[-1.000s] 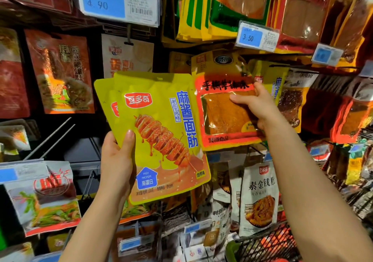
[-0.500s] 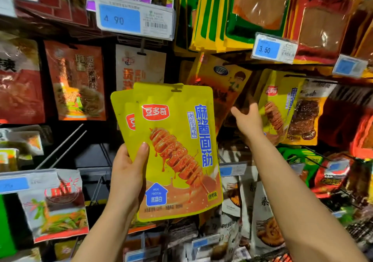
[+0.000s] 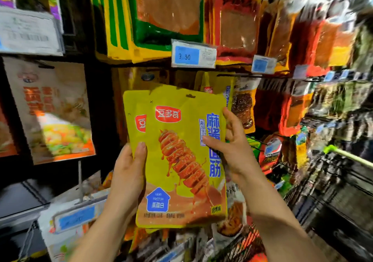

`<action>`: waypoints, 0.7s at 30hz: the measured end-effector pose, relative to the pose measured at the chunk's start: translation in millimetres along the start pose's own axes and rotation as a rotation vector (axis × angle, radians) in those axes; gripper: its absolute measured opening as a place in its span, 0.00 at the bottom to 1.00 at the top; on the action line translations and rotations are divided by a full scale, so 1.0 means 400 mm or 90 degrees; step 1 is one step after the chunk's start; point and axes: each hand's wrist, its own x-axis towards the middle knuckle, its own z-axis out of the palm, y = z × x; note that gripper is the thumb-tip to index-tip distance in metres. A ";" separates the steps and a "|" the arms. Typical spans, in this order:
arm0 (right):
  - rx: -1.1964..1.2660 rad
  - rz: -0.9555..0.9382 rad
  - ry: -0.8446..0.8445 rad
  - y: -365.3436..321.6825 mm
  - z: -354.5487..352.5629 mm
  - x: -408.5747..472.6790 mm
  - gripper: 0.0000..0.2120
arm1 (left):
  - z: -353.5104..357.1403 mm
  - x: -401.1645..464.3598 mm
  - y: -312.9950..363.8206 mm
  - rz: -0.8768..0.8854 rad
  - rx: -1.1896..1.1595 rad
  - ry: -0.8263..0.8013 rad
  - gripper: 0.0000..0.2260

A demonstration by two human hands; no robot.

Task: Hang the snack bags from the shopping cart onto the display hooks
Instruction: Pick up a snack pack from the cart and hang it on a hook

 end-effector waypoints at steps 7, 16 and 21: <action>0.019 0.001 0.141 -0.005 -0.224 0.095 0.33 | 0.112 0.057 -0.020 -0.068 -0.154 -0.014 0.09; 0.011 -0.057 0.108 -0.044 -0.321 0.255 0.52 | 0.138 0.112 -0.063 -0.097 -0.157 -0.004 0.12; -0.042 -0.034 0.062 -0.065 -0.354 0.278 0.50 | 0.143 0.109 -0.070 -0.106 -0.136 -0.011 0.10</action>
